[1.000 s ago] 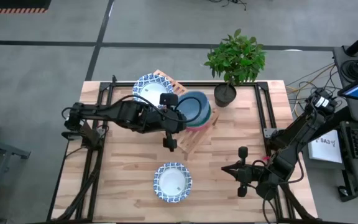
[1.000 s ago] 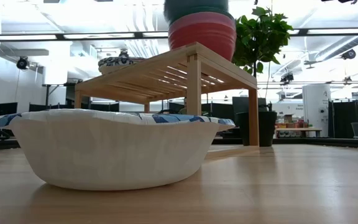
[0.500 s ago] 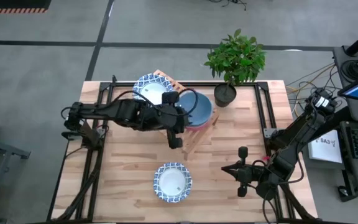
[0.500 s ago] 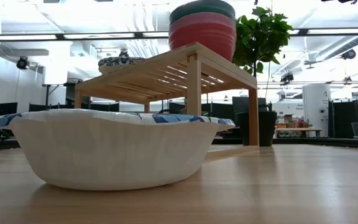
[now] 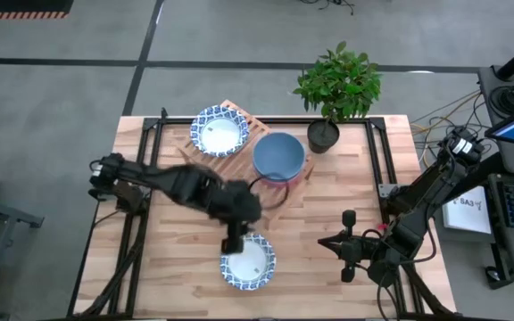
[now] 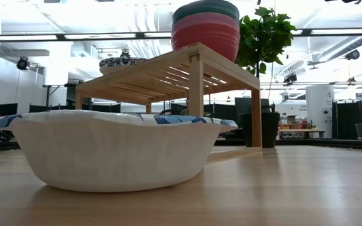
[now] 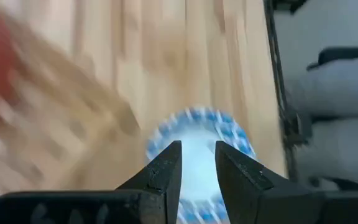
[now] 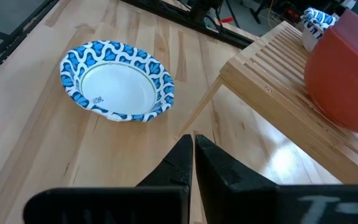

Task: Place and stack bowls onto a shelf
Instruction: Stack the white bowl on top of the white bowl on the shelf

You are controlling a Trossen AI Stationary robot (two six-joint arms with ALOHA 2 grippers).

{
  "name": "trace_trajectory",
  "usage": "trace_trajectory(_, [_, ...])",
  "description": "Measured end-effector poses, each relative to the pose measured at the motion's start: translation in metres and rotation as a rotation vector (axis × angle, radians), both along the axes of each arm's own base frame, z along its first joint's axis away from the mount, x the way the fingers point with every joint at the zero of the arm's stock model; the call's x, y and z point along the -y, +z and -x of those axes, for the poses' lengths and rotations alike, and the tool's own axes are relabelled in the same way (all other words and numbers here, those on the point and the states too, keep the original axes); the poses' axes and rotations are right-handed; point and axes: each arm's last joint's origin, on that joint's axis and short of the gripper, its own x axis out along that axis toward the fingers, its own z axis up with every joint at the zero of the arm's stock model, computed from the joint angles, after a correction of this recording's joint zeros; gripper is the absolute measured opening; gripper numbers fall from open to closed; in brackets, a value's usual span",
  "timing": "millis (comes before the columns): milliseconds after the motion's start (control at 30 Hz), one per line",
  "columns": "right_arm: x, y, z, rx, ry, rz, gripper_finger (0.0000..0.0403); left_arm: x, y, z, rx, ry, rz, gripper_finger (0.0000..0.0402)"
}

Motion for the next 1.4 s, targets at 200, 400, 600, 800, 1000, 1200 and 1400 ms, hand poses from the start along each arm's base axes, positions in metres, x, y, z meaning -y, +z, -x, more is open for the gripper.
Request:
trace_trajectory(200, [0.000, 0.000, 0.000, 0.000, 0.000, 0.000, 0.0009, 0.040, -0.054, 0.018, -0.234, 0.053, 0.029, 0.0080])
trace_trajectory(400, [0.000, 0.000, 0.000, 0.000, -0.001, -0.002, 0.0009, 0.058, -0.116, 0.030, -0.324, 0.125, -0.015, 0.0078])
trace_trajectory(600, [0.000, 0.000, 0.000, 0.002, -0.002, -0.004, 0.0009, 0.061, -0.150, 0.033, -0.202, 0.083, 0.043, 0.0077])
trace_trajectory(800, [0.000, 0.000, -0.001, 0.005, -0.003, -0.007, 0.0009, 0.051, -0.170, 0.048, -0.129, 0.083, 0.055, 0.0077])
trace_trajectory(1000, [0.000, 0.000, -0.001, 0.005, -0.003, -0.008, 0.0009, 0.034, -0.182, 0.067, -0.057, 0.248, -0.024, 0.0077])
trace_trajectory(1200, [0.000, 0.001, -0.001, 0.006, -0.003, -0.009, 0.0009, 0.027, -0.198, 0.075, -0.070, 0.371, -0.034, 0.0090])
trace_trajectory(1400, [0.000, 0.001, -0.001, 0.006, -0.003, -0.009, 0.0009, 0.030, -0.216, 0.070, -0.064, 0.394, -0.015, 0.0138])
